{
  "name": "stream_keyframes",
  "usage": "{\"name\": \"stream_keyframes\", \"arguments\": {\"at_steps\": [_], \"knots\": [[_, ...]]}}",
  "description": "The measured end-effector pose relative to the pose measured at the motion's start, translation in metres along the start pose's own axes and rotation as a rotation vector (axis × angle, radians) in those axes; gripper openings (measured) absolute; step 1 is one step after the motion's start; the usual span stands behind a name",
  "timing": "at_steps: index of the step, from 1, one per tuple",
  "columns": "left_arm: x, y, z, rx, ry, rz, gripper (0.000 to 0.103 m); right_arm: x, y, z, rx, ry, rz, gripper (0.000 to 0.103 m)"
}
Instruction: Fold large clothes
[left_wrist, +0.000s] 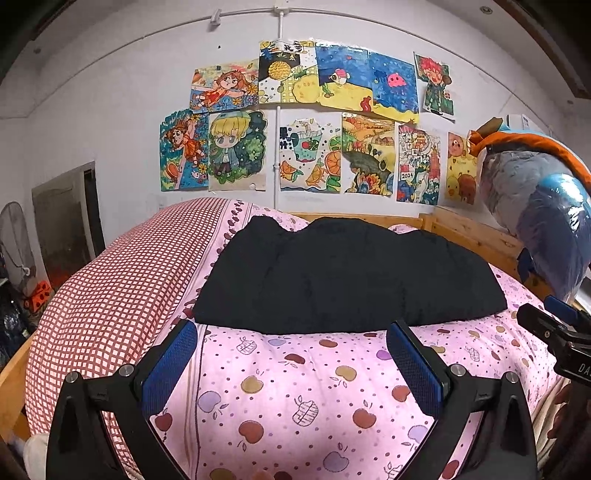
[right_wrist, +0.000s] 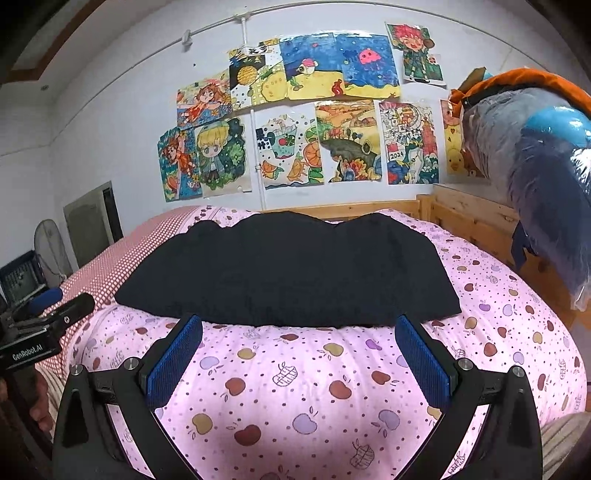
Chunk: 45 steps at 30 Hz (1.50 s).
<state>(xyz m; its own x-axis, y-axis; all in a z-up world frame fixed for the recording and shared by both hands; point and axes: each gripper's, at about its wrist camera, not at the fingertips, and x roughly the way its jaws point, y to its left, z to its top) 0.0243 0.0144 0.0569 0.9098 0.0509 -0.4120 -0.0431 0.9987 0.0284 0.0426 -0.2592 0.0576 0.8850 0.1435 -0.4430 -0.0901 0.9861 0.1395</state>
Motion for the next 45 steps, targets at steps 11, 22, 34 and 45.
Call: {"name": "stream_keyframes", "arguments": {"at_steps": [11, 22, 34, 45], "knots": [[-0.003, 0.0014, -0.0037, 0.002, -0.007, 0.016, 0.103, -0.0031, 0.0033, -0.0061, -0.001, 0.005, -0.003, 0.102], [-0.0005, 0.0034, -0.0055, 0.003, 0.0, 0.017, 0.103, 0.0018, 0.0013, -0.0081, 0.006, 0.019, 0.009, 0.102], [0.0035, 0.006, -0.0095, 0.009, 0.014, 0.024, 0.103, 0.006, -0.0022, -0.0101, 0.022, 0.025, 0.005, 0.102], [-0.0007, 0.0068, -0.0069, 0.007, 0.0, 0.021, 0.103, 0.0062, -0.0015, -0.0107, 0.021, 0.023, 0.006, 0.102]]}}
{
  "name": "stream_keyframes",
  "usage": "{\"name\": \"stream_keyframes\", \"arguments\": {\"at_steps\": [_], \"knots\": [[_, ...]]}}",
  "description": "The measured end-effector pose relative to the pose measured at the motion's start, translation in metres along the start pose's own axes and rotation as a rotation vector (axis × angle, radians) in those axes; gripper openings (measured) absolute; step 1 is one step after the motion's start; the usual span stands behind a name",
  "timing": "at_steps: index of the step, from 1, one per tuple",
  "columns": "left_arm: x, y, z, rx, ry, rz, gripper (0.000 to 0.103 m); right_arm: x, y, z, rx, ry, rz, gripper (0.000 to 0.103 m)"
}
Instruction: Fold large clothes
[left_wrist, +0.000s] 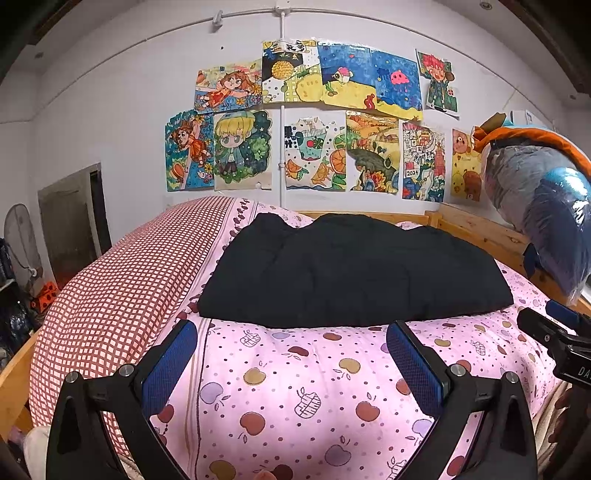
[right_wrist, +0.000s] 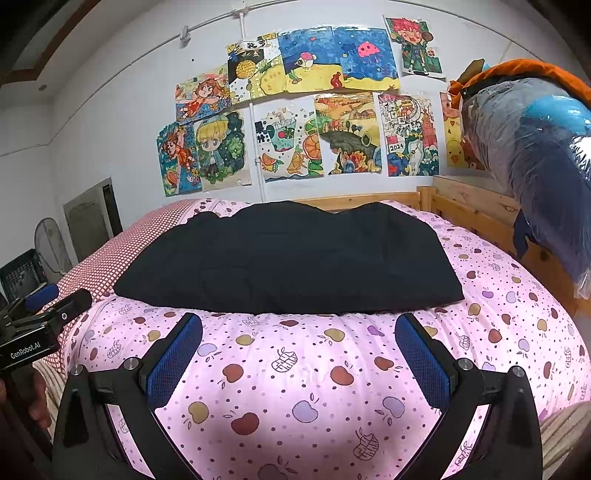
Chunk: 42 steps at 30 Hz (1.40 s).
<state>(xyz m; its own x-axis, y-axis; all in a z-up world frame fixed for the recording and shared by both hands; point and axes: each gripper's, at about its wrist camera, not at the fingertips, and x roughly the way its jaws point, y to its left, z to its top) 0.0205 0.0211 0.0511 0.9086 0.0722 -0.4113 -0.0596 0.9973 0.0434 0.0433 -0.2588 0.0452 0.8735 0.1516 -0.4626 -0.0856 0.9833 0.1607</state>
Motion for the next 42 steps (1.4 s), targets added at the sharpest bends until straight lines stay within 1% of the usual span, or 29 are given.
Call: {"name": "stream_keyframes", "arguments": {"at_steps": [9, 42], "knots": [[-0.0009, 0.0033, 0.0027, -0.003, 0.0, -0.009, 0.103, -0.0006, -0.0009, -0.0006, -0.001, -0.003, -0.002, 0.102], [-0.0045, -0.0019, 0.005, 0.006, -0.009, 0.001, 0.103, -0.0011, -0.0005, -0.0016, 0.005, 0.002, 0.002, 0.102]]}}
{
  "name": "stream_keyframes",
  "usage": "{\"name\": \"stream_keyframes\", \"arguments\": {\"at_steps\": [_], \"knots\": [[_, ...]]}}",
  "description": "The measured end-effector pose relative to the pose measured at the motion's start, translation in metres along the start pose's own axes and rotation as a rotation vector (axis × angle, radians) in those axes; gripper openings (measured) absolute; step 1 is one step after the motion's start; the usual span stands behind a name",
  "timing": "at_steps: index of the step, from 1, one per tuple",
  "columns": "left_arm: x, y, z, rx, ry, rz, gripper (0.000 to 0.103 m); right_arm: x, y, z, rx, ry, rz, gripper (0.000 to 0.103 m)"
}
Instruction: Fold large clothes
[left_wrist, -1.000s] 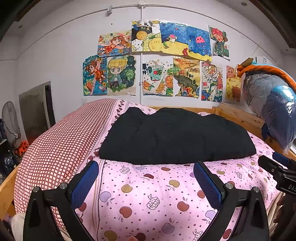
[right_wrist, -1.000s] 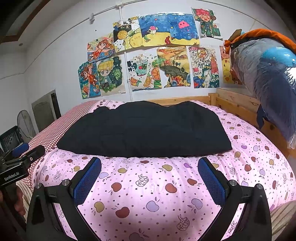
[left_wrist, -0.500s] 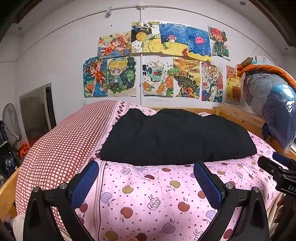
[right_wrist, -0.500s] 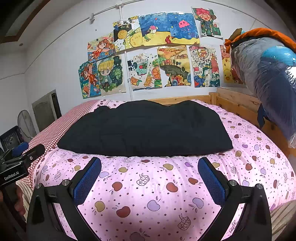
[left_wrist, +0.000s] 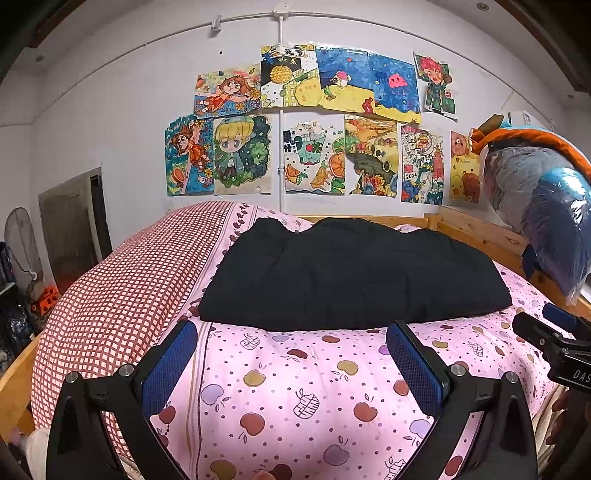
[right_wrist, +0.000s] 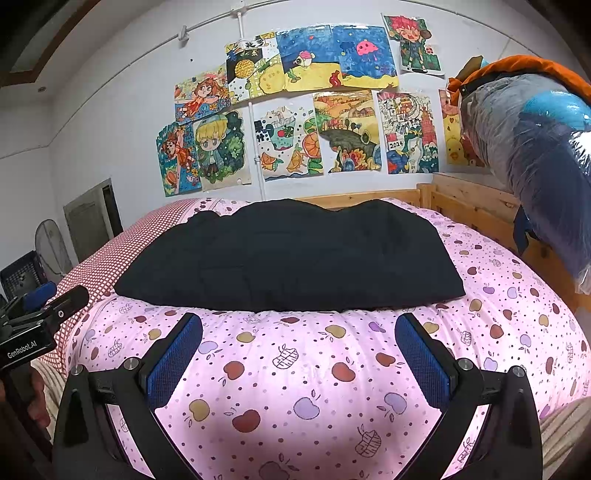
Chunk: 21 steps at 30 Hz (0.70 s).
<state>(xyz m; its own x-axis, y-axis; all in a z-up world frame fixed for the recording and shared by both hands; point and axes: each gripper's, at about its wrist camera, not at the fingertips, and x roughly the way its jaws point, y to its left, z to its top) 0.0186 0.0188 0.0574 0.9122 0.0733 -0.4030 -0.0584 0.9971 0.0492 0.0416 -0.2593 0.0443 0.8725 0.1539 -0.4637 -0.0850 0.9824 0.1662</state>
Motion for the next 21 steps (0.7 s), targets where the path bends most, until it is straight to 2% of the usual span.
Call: {"name": "stream_keyframes", "arguments": {"at_steps": [21], "knots": [[-0.0025, -0.0023, 0.0028, 0.005, -0.004, 0.003, 0.103, 0.0, -0.0007, -0.0015, 0.0, 0.001, 0.0, 0.102]]}}
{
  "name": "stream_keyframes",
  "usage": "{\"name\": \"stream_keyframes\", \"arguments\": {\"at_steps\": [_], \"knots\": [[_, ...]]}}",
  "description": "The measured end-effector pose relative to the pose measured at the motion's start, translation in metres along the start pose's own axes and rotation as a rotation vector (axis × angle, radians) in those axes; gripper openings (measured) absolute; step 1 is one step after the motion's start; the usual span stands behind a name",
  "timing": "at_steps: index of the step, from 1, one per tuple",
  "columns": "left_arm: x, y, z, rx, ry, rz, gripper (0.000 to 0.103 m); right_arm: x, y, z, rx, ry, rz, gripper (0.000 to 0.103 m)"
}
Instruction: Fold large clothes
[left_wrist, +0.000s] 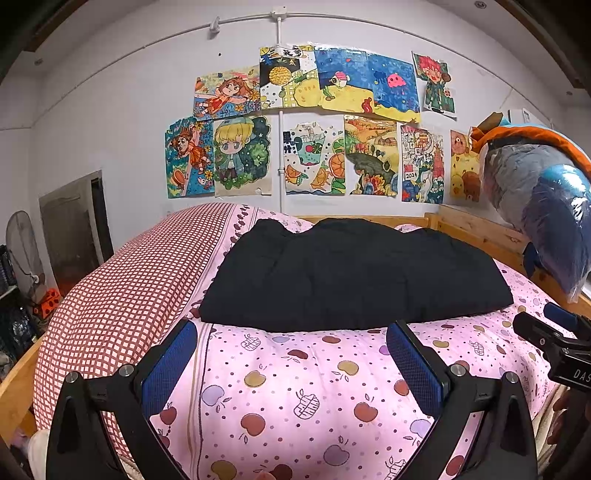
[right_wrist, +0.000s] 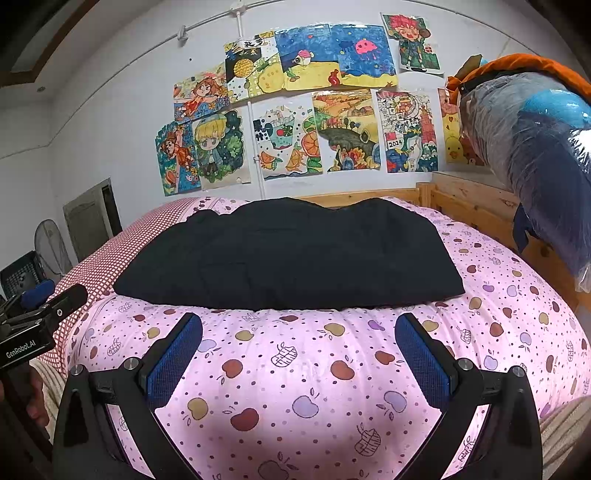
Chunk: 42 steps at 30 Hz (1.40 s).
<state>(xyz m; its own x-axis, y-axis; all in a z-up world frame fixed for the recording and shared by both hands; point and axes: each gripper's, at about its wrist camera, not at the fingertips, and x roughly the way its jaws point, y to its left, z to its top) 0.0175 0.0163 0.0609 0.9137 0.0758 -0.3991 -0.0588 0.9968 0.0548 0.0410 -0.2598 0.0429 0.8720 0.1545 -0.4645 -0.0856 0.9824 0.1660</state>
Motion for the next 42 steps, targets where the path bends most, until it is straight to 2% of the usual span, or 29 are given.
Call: {"name": "stream_keyframes", "arguments": {"at_steps": [30, 34, 42], "knots": [[0.007, 0.006, -0.002, 0.017, 0.019, 0.001, 0.103, 0.0, 0.003, -0.004, -0.004, -0.004, -0.007, 0.102], [0.008, 0.006, -0.004, 0.038, 0.015, 0.029, 0.103, -0.002, 0.005, -0.005, -0.007, -0.007, -0.008, 0.102], [0.009, 0.016, -0.004, 0.022, 0.012, 0.028, 0.103, -0.002, 0.005, -0.005, -0.006, -0.007, -0.009, 0.102]]}}
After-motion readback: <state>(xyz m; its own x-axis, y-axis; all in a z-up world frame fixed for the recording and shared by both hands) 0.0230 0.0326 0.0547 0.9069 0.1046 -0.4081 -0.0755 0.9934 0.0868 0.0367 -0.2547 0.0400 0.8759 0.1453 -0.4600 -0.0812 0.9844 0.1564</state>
